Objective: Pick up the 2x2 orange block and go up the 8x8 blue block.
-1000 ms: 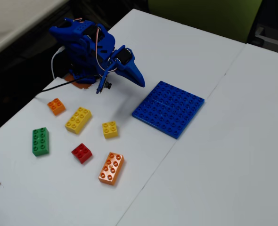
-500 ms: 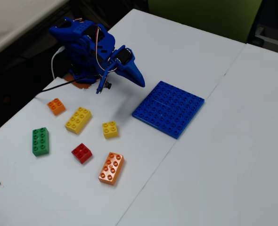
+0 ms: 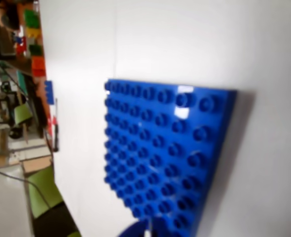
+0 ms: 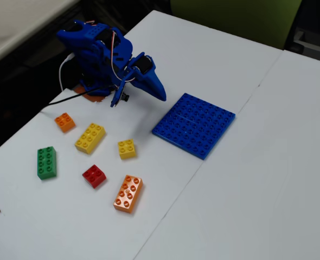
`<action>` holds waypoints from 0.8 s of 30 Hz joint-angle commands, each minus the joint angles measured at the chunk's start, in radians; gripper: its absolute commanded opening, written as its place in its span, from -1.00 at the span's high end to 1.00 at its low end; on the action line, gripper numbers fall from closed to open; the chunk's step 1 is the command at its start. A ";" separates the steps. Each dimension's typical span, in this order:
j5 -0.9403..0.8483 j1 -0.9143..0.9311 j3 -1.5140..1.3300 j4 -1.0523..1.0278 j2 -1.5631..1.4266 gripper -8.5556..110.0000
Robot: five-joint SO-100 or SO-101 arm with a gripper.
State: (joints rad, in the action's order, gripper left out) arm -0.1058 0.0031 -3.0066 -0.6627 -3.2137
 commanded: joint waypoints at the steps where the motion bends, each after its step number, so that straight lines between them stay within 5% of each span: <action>1: -0.071 0.014 0.179 -0.023 0.107 0.86; 10: -0.422 0.057 0.658 -0.319 0.440 0.86; 24: -1.253 0.365 1.310 -1.081 0.830 0.85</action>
State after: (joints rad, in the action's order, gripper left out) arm -1.2103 0.3022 -1.8331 -1.6490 -2.4375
